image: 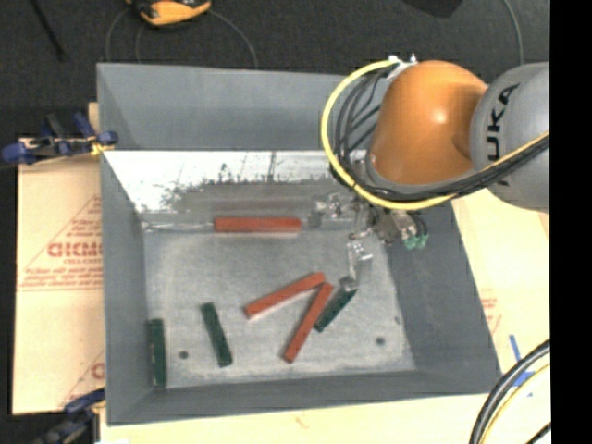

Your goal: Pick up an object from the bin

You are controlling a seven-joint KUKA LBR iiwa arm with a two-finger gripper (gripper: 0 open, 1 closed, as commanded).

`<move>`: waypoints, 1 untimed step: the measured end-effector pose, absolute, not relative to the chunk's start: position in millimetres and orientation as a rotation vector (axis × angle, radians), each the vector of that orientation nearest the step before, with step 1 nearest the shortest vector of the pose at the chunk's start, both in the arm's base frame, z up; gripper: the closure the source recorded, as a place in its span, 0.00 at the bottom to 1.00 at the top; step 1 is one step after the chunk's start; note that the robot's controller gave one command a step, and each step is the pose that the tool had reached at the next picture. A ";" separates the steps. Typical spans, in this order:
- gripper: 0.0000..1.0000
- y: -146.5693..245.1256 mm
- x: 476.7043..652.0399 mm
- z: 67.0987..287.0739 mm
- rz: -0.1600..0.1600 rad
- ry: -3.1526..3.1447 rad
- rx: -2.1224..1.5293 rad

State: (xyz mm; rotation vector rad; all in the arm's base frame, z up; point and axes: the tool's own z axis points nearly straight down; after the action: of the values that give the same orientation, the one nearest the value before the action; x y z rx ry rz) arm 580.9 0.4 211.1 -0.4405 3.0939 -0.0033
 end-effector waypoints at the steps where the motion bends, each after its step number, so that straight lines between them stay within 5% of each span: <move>1: 0.00 19.8 598.4 149.5 -0.003 3.091 -0.502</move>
Offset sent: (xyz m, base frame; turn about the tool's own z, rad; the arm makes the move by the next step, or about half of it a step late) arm -0.0220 0.0038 -0.1118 0.1242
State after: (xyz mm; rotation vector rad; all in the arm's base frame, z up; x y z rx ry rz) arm 598.4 19.8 149.5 -0.5016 3.0914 -0.0026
